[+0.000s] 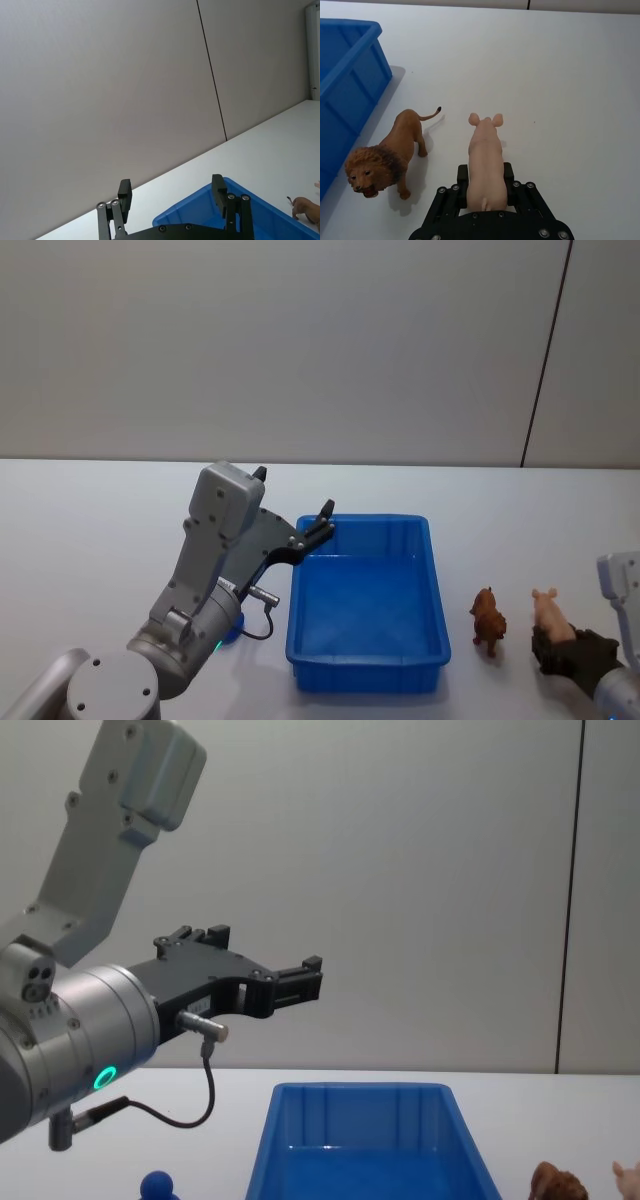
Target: Pick up the two dolls from the table and place them into the box.
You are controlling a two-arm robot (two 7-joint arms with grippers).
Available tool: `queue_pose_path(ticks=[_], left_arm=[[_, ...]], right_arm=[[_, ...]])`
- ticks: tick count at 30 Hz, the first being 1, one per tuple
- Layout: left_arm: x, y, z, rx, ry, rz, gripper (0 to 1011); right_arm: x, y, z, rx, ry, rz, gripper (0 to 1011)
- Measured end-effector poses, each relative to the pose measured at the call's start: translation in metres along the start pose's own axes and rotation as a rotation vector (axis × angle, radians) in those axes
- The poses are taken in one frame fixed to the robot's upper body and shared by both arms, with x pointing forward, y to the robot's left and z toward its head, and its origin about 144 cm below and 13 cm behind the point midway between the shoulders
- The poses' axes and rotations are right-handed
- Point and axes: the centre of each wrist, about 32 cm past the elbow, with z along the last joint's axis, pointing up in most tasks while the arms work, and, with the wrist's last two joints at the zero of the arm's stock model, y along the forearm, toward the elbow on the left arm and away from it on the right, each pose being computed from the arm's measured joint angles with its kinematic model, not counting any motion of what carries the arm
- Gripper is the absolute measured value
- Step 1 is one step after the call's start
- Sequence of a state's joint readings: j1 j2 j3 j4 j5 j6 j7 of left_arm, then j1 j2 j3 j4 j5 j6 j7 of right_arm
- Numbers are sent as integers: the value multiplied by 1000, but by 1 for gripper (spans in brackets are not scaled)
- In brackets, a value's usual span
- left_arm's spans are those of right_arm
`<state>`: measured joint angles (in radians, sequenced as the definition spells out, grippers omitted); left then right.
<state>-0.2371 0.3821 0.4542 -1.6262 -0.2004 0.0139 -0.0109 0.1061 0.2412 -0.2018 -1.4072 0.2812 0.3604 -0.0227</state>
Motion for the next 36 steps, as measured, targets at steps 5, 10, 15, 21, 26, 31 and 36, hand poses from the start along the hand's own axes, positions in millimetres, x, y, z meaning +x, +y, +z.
queue_pose_path(ticks=[5,10,15,21,26,31,36], left_arm=[[0,0,0,0,0,0,1001],[0,0,0,0,0,0,1001],[0,0,0,0,0,0,1001],[0,0,0,0,0,0,1001],[0,0,0,0,0,0,1001],[0,0,0,0,0,0,1001],[0,0,0,0,0,0,1001]], right_arm=[[0,-2,2,26,5,3,379],[0,-5,5,68,2,7,379],[-2,-8,11,125,-14,14,379],[-6,-12,22,204,-41,44,379],[-10,-15,32,254,-65,85,379],[-16,-17,43,292,-88,133,378],[-27,-17,56,322,-125,212,379]])
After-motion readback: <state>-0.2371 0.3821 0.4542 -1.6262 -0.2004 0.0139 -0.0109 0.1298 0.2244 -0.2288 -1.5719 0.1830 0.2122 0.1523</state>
